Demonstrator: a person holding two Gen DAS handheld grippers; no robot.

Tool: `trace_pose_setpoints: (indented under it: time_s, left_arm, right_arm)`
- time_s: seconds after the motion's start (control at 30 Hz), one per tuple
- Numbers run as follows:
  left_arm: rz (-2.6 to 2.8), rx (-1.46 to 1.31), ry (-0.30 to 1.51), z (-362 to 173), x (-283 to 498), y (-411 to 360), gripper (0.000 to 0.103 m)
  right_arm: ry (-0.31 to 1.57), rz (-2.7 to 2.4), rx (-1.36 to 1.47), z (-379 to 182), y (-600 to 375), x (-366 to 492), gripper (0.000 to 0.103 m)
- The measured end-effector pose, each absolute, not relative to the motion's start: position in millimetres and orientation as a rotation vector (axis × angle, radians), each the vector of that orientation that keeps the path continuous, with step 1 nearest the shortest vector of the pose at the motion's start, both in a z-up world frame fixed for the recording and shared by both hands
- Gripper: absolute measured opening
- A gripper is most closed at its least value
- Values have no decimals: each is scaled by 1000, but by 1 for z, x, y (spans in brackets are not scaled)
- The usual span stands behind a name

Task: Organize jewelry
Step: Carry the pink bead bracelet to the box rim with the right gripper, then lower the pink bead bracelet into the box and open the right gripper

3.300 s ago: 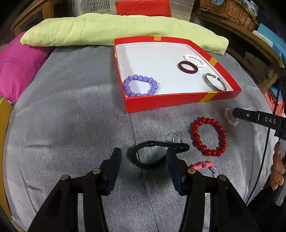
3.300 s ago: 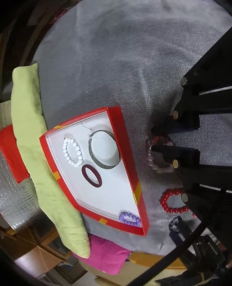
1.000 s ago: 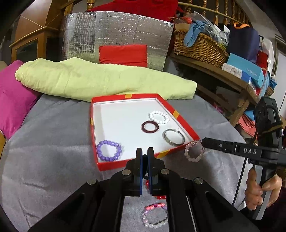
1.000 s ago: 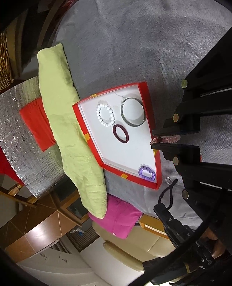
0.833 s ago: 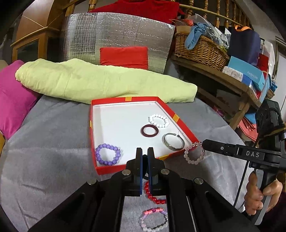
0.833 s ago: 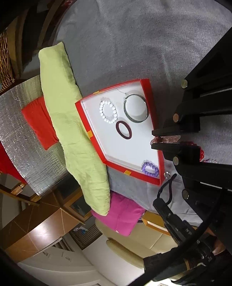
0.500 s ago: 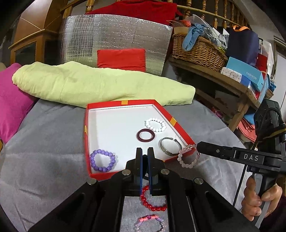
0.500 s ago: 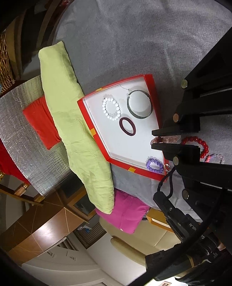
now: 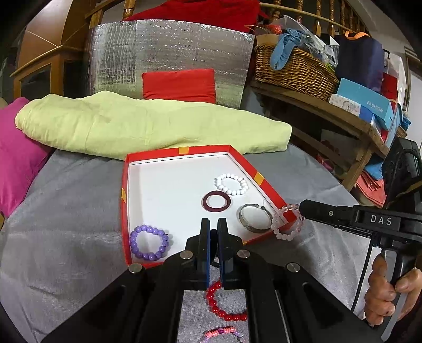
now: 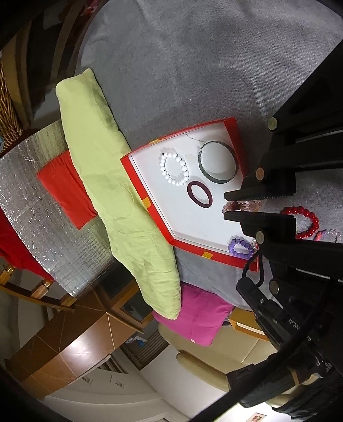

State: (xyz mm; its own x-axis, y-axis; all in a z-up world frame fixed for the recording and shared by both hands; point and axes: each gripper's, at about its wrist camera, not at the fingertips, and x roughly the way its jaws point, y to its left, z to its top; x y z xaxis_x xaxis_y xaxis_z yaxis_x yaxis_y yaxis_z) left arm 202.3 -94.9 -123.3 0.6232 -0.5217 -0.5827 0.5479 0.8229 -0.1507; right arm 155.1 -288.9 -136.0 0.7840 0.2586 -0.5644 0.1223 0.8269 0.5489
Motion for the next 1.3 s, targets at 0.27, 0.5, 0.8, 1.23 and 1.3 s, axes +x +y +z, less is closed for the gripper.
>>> trace_pose_setpoints:
  time_s: [0.27,0.5,0.8,1.23,1.3]
  left_arm:
    - [-612,43,636,-122,200,-93,5]
    - [-599,47,635,-122,201,-88,5]
    - [-593,45,630,-120,204,-87,5]
    - [-435,81,650,-113,240,-87,5]
    - [-409,88,660,-114,248,-89,6]
  right_arm:
    - [657,84,606,-131,-287,150,8]
    - [650,90,611,-130,-282,150,8]
    - [644,89,614,-128,-280,155,8]
    - [592,99,640,-121,-287,189,8]
    - [587,111,655,-122,-289,200,8]
